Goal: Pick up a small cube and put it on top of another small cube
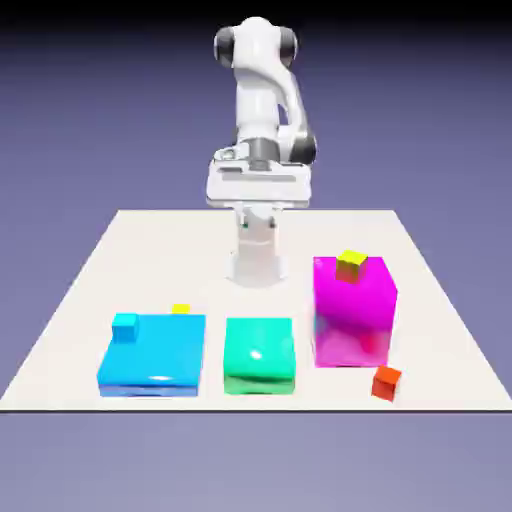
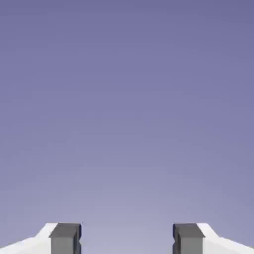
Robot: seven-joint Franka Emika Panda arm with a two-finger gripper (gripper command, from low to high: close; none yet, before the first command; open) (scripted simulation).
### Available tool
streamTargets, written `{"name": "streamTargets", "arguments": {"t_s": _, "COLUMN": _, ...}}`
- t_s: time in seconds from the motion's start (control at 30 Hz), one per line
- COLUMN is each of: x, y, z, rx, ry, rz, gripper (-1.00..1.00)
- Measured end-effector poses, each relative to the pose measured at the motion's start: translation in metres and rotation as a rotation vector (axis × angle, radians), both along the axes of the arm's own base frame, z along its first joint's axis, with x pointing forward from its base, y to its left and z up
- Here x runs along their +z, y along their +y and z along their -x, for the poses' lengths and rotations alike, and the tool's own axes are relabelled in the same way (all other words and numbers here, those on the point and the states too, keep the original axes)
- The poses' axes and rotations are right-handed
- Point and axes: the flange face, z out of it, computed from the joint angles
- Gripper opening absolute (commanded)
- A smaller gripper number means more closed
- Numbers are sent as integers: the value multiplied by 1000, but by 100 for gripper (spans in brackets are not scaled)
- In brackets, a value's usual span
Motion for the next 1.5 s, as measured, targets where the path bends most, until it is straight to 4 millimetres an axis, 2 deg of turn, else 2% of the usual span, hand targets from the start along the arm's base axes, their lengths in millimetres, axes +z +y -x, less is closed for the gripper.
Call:
{"name": "streamTargets", "arguments": {"t_s": 0.17, "x": -28, "y": 24, "z": -45, "rx": -35, "ry": 180, "rz": -23, "gripper": 0}}
{"name": "streamTargets", "arguments": {"t_s": 0.33, "x": -64, "y": 52, "z": -84, "rx": -74, "ry": 360, "rz": -52, "gripper": 0}}
{"name": "streamTargets", "arguments": {"t_s": 0.63, "x": -142, "y": 106, "z": -137, "rx": -154, "ry": 683, "rz": -121, "gripper": 0}}
{"name": "streamTargets", "arguments": {"t_s": 0.9, "x": -209, "y": 153, "z": -164, "rx": -234, "ry": 968, "rz": -198, "gripper": 0}}
{"name": "streamTargets", "arguments": {"t_s": 1.13, "x": -258, "y": 188, "z": -179, "rx": -308, "ry": 1216, "rz": -277, "gripper": 0}}
{"name": "streamTargets", "arguments": {"t_s": 1.33, "x": -291, "y": 207, "z": -189, "rx": -373, "ry": 1430, "rz": -352, "gripper": 0}}
{"name": "streamTargets", "arguments": {"t_s": 1.5, "x": -314, "y": 213, "z": -198, "rx": -428, "ry": 1608, "rz": -418, "gripper": 0}}
